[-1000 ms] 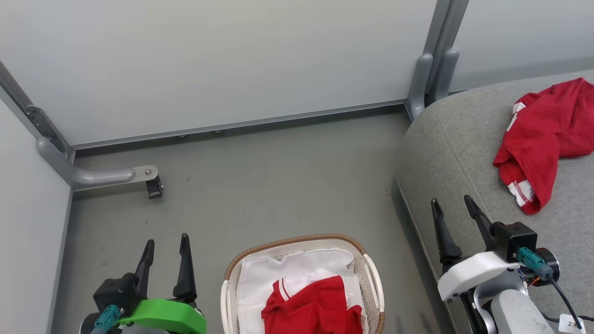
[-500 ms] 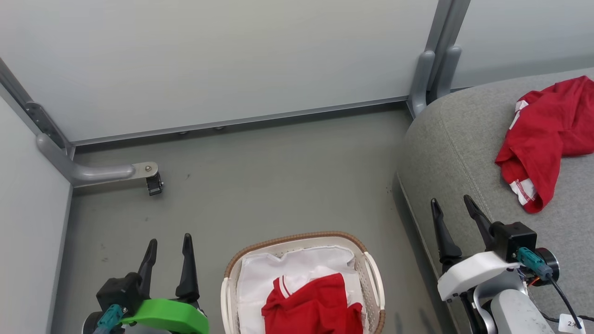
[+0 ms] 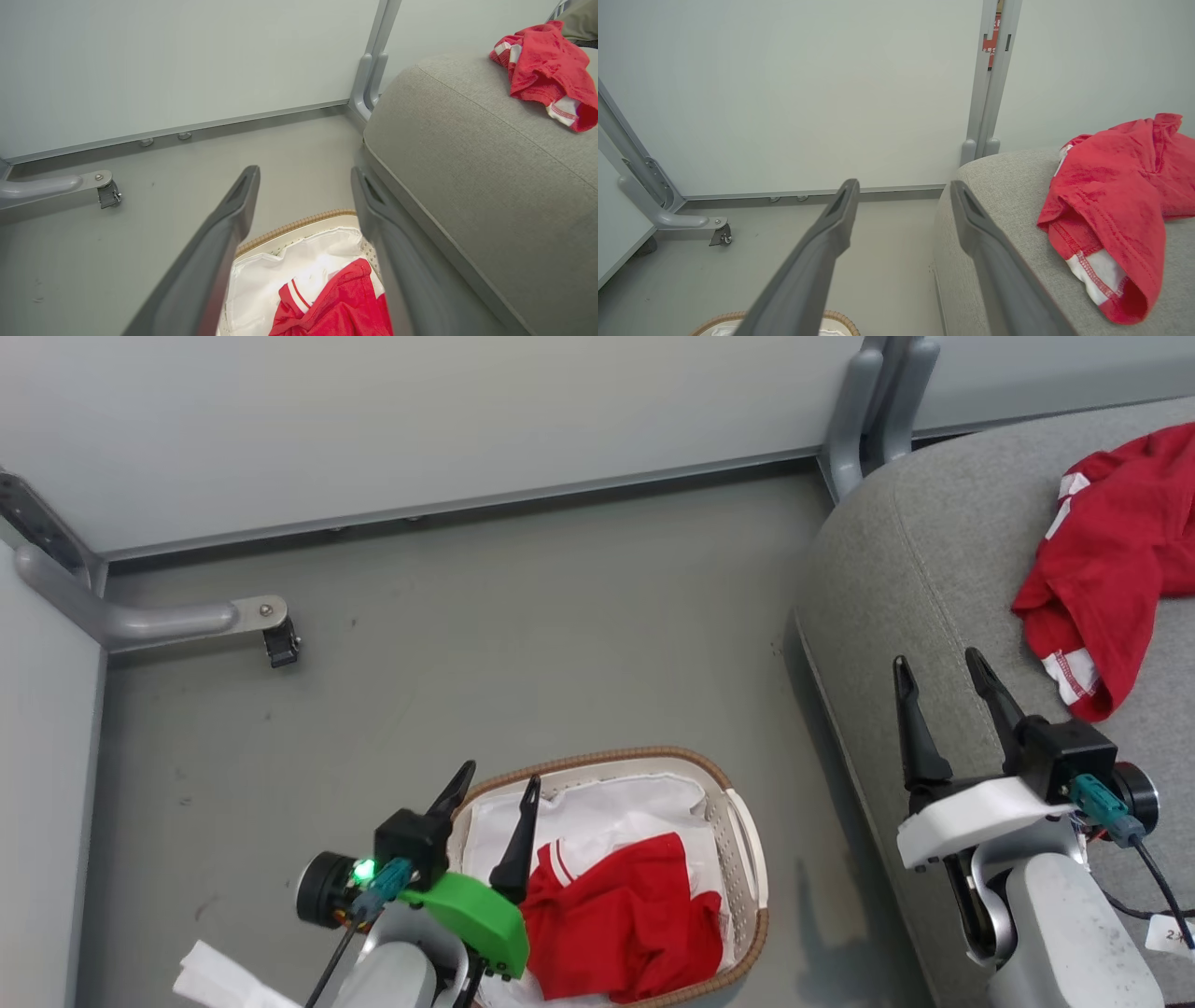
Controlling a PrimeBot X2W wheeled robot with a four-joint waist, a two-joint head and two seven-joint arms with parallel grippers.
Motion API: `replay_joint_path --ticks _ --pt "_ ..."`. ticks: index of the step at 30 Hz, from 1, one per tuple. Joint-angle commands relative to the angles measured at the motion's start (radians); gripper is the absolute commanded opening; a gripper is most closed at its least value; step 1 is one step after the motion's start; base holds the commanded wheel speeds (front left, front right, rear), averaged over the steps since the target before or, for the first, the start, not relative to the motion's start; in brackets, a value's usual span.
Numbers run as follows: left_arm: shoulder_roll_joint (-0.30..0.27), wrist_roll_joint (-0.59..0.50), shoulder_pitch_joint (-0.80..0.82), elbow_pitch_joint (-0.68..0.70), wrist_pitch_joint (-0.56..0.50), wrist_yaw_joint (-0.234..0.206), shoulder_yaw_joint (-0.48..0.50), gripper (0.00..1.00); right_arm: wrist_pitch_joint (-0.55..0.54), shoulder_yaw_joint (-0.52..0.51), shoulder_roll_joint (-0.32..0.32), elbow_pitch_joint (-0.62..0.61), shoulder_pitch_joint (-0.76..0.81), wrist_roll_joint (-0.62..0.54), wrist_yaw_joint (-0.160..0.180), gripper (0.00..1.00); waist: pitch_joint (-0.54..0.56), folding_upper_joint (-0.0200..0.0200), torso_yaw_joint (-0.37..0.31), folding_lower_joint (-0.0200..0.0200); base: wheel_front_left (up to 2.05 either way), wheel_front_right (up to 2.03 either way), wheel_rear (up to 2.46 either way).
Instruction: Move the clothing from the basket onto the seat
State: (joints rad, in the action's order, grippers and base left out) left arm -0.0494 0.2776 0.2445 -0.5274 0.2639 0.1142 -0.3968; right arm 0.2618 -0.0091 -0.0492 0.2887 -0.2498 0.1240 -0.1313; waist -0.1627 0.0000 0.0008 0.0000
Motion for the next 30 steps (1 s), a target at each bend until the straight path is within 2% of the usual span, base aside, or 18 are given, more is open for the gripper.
replay_joint_path --ticks 1,6,17,25,30 --pt "-0.002 -0.011 0.055 -0.034 -0.005 0.004 -0.028 1.00 0.005 0.004 -0.003 -0.011 -0.023 -0.011 0.001 1.00 -0.091 0.0000 -0.029 0.0000 0.00 0.00 0.00" --pt "-0.003 -0.035 0.196 -0.177 -0.031 0.010 -0.149 1.00 0.005 0.020 -0.003 -0.045 -0.082 -0.016 0.001 1.00 -0.218 0.0000 -0.078 0.0000 0.00 0.00 0.00" --pt "-0.019 -0.116 0.469 -0.470 -0.086 0.016 -0.307 1.00 0.005 0.074 -0.002 -0.100 -0.230 0.012 0.001 1.00 -0.513 0.0000 -0.208 0.0000 0.00 0.00 0.00" --pt "-0.016 -0.155 0.563 -0.604 -0.111 0.017 -0.387 1.00 0.005 0.092 -0.002 -0.119 -0.267 0.037 0.001 1.00 -0.625 0.0000 -0.242 0.0000 0.00 0.00 0.00" --pt "-0.022 -0.148 0.590 -0.672 -0.128 0.013 -0.395 1.00 0.005 0.107 -0.002 -0.138 -0.287 0.060 0.001 1.00 -0.677 0.0000 -0.265 0.0000 0.00 0.00 0.00"
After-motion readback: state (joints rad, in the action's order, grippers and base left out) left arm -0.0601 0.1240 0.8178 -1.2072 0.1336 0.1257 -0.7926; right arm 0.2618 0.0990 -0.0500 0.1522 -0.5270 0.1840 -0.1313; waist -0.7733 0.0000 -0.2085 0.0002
